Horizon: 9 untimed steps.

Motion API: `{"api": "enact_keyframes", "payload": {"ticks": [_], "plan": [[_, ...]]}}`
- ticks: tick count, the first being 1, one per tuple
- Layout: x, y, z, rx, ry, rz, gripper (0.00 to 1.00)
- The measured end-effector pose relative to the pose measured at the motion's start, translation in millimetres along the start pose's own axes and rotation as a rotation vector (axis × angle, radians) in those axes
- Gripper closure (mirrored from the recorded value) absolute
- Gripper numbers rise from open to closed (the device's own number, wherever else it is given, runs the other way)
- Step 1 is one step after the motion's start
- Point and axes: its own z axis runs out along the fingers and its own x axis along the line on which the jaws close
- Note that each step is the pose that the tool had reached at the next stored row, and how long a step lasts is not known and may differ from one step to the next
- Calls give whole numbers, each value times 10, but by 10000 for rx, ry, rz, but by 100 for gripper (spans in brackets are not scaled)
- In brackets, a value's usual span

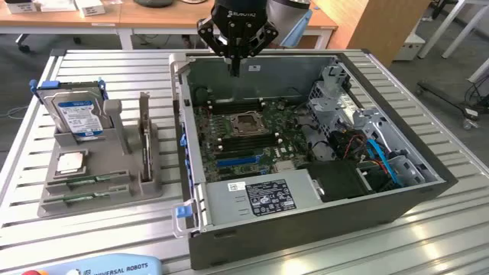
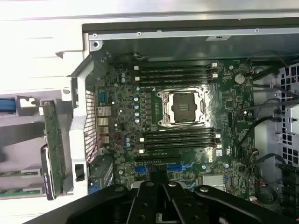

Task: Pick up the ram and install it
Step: 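Reach for the ram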

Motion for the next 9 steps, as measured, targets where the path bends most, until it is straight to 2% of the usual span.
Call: {"api": "enact_keyframes", "payload": {"ticks": [9], "plan": [[0,0,0,1,0,0,90]]}}
